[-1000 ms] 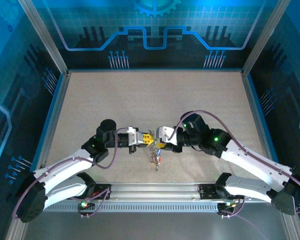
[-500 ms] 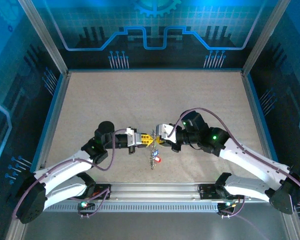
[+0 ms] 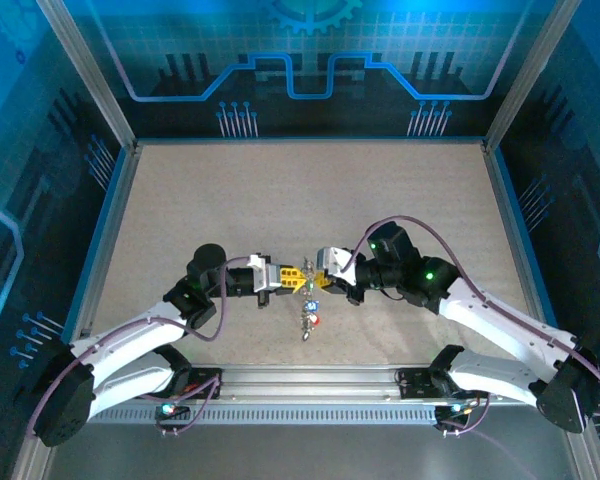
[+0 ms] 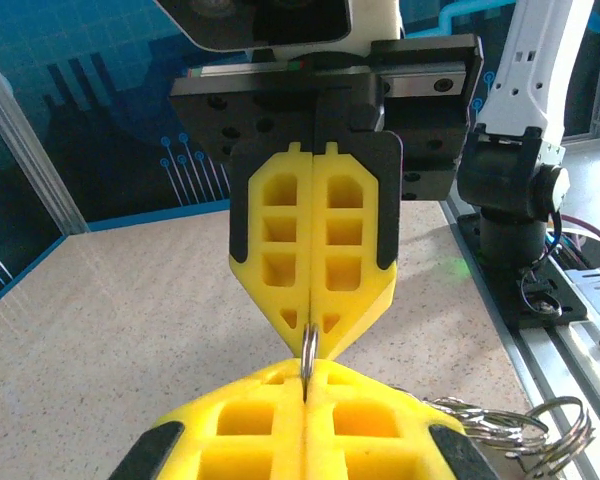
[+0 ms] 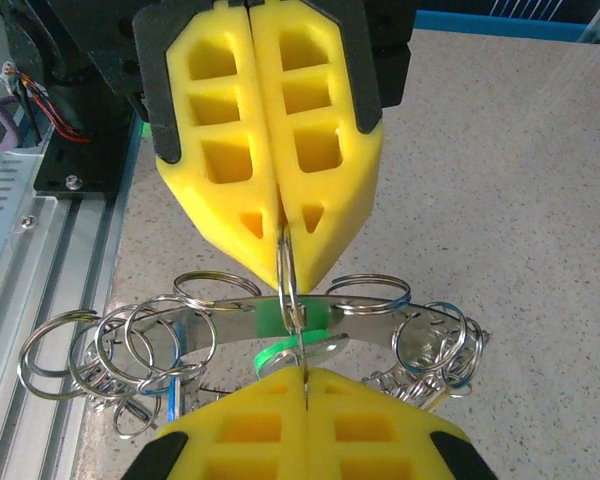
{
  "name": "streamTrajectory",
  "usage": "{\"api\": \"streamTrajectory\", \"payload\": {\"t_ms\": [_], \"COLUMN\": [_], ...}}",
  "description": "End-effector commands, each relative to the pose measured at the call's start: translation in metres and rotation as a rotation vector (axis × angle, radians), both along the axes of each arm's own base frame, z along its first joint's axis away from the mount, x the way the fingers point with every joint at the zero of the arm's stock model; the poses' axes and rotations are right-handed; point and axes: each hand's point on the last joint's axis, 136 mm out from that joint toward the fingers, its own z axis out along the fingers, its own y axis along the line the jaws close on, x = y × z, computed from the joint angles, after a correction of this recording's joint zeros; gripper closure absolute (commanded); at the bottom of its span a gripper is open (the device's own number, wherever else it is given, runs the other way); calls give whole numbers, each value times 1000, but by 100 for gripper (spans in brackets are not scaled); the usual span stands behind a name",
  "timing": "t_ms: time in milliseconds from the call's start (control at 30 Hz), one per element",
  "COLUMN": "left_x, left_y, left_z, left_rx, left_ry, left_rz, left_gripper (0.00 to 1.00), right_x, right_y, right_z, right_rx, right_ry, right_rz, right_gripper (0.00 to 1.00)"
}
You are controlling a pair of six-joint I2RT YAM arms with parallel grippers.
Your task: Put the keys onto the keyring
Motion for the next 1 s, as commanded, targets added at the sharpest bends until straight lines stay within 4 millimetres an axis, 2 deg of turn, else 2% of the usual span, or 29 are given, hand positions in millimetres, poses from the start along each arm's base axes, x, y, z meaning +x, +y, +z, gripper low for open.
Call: {"api": "streamTrajectory", "payload": {"t_ms": [0, 133, 200, 400, 567, 967], "left_x": [-4, -5, -6, -7, -8, -8], "left_y": [1, 0, -1, -1, -2, -3], "left_z": [23, 21, 21, 21, 20, 18], "left_rx": [-71, -69, -68, -70, -69, -69], "left_ry": [-73, -65, -60, -56, -48, -41], "left_rz": [-33, -43, -51, -63, -77, -82], "left_gripper": [100, 100, 100, 100, 100, 100], "right_x": [-4, 0, 1, -2, -5, -5], "right_y": [-4, -9, -12, -12, -4, 16], "right_z": [-3, 11, 19, 26, 30, 22], "right_rx": [11, 52, 81, 96, 129, 126], "right_ry": [31, -4, -19, -29, -25, 2], "right_rz": [-2, -29, -32, -14, 25, 68], "right_gripper": [100, 81, 76, 75, 71, 70]}}
